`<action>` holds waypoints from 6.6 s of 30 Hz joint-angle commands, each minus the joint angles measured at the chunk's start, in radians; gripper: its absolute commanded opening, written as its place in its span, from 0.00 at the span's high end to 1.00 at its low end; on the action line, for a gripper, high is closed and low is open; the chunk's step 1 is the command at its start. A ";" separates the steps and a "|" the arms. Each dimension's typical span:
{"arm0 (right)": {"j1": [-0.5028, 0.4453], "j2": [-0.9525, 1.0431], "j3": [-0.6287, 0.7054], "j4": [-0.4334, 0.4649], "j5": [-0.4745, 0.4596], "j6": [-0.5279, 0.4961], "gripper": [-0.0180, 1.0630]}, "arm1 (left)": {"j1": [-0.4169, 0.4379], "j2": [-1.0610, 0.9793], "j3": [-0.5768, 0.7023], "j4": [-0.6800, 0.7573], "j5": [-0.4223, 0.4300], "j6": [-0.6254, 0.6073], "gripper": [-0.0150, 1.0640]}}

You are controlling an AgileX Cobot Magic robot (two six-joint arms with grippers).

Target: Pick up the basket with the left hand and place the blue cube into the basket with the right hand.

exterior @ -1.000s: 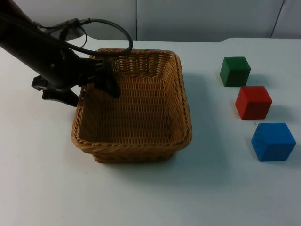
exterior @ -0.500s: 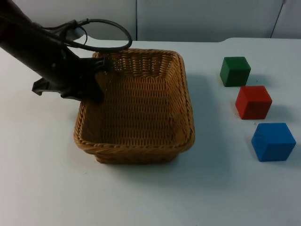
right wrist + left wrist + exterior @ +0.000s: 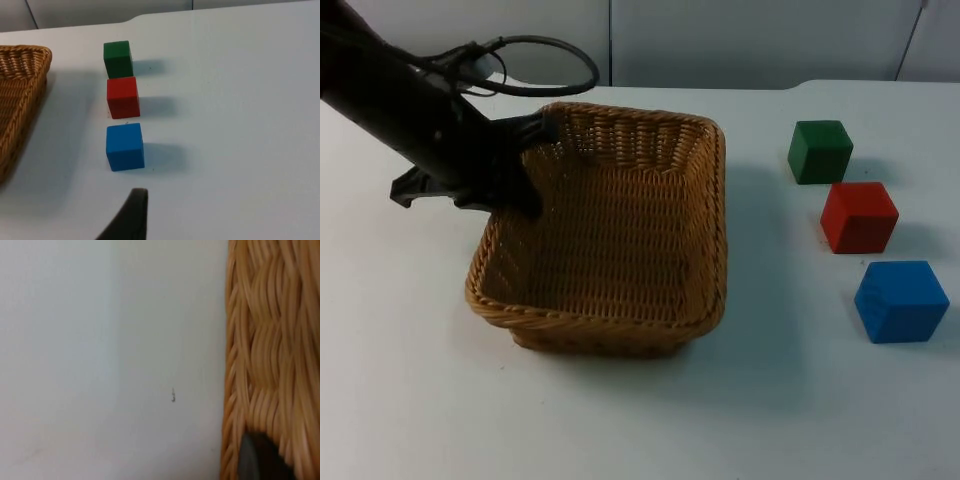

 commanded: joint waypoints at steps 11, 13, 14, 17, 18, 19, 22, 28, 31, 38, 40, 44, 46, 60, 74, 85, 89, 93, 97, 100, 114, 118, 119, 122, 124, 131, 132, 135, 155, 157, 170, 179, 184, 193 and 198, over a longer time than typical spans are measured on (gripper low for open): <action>-0.006 -0.002 0.007 -0.008 -0.010 0.001 0.02 | 0.075 -0.325 0.239 -0.049 -0.051 0.051 0.99; -0.006 -0.002 0.007 -0.008 -0.010 0.001 0.02 | 0.123 -0.403 0.308 -0.063 -0.044 0.070 0.99; -0.006 -0.002 0.007 -0.008 -0.010 0.001 0.02 | 0.145 -0.434 0.344 -0.080 -0.029 0.089 0.99; -0.006 -0.002 0.007 -0.008 -0.010 0.001 0.02 | 0.194 -0.502 0.394 -0.120 0.034 0.148 0.99; -0.006 -0.002 0.007 -0.008 -0.010 0.001 0.02 | 0.214 -0.528 0.416 -0.124 0.068 0.165 0.99; -0.006 -0.002 0.007 -0.008 -0.010 0.001 0.02 | 0.228 -0.558 0.438 -0.115 0.095 0.165 0.99; -0.006 -0.002 0.007 -0.008 -0.010 0.001 0.02 | 0.256 -0.608 0.475 -0.108 0.147 0.183 0.99; -0.006 -0.002 0.007 -0.008 -0.010 0.001 0.02 | 0.288 -0.681 0.569 -0.062 0.210 0.185 0.99; -0.006 -0.002 0.007 -0.008 -0.010 0.001 0.02 | 0.288 -0.682 0.597 -0.069 0.193 0.185 0.99; -0.006 -0.002 0.007 -0.001 -0.010 -0.008 0.02 | 0.288 -0.660 0.621 -0.071 0.146 0.185 0.99; -0.006 -0.002 0.000 0.034 -0.012 -0.010 0.02 | 0.288 -0.656 0.621 -0.071 0.146 0.185 0.99; -0.006 0.062 -0.044 0.120 -0.009 -0.102 0.02 | 0.288 -0.655 0.621 -0.071 0.143 0.192 0.99; -0.006 0.094 -0.068 0.137 -0.018 -0.121 0.02 | 0.288 -0.655 0.621 -0.071 0.143 0.200 0.99; -0.006 0.690 -0.276 0.246 -0.215 -0.224 0.05 | 0.288 -0.655 0.621 -0.071 0.143 0.217 0.99; 0.154 1.104 -0.284 0.211 -0.379 -0.068 0.05 | 0.288 -0.655 0.621 -0.071 0.127 0.236 0.99; 0.456 1.360 -0.284 -0.412 -0.421 0.686 0.05 | 0.288 -0.655 0.621 -0.071 0.126 0.243 0.99; 0.482 1.467 -0.284 -0.458 -0.484 0.768 0.05 | 0.288 -0.655 0.621 -0.071 0.126 0.253 0.99; 0.482 1.542 -0.284 -0.467 -0.540 0.796 0.05 | 0.288 -0.655 0.621 -0.071 0.127 0.258 0.99; 0.474 1.617 -0.284 -0.491 -0.585 0.818 0.05 | 0.288 -0.655 0.621 -0.069 0.127 0.258 0.99; 0.448 1.655 -0.284 -0.493 -0.592 0.820 0.05 | 0.288 -0.655 0.621 -0.069 0.127 0.258 0.99; 0.386 1.767 -0.301 -0.507 -0.758 0.835 0.06 | 0.288 -0.655 0.621 -0.067 0.127 0.262 0.99; 0.386 1.830 -0.327 -0.507 -0.759 0.843 0.06 | 0.288 -0.655 0.621 -0.065 0.127 0.262 0.99; 0.386 1.830 -0.327 -0.507 -0.759 0.843 0.06 | 0.288 -0.655 0.621 -0.065 0.127 0.262 0.99; 0.386 1.884 -0.340 -0.510 -0.766 0.845 0.06 | 0.288 -0.655 0.621 -0.065 0.127 0.262 0.99; 0.386 1.900 -0.345 -0.510 -0.771 0.845 0.06 | 0.288 -0.655 0.621 -0.065 0.127 0.262 0.99; 0.386 1.957 -0.347 -0.510 -0.844 0.845 0.07 | 0.288 -0.655 0.621 -0.065 0.127 0.262 0.99; 0.386 1.959 -0.347 -0.510 -0.844 0.845 0.07 | 0.288 -0.655 0.621 -0.065 0.127 0.262 0.99; 0.386 1.961 -0.347 -0.510 -0.851 0.845 0.07 | 0.288 -0.655 0.621 -0.065 0.127 0.262 0.99; 0.386 1.961 -0.351 -0.738 -0.800 1.137 0.51 | 0.288 -0.654 0.621 -0.066 0.125 0.267 0.99; 0.386 1.961 -0.351 -0.738 -0.800 1.137 0.57 | 0.288 -0.654 0.621 -0.066 0.125 0.267 0.99; 0.405 1.854 -0.351 -0.731 -0.714 1.051 0.99 | 0.288 -0.654 0.621 -0.065 0.122 0.267 0.99; 0.608 1.559 -0.353 -0.760 -0.723 1.044 0.99 | 0.288 -0.654 0.621 -0.065 0.124 0.267 0.99; 0.747 1.443 -0.423 -0.769 -0.729 0.995 0.99 | 0.288 -0.654 0.621 -0.066 0.120 0.267 0.99; 0.950 1.501 -0.617 -0.778 -0.714 0.923 0.99 | 0.288 -0.654 0.621 -0.072 0.120 0.267 0.99; 0.993 1.611 -0.695 -0.763 -0.702 0.923 0.99 | 0.288 -0.654 0.621 -0.074 0.120 0.267 0.99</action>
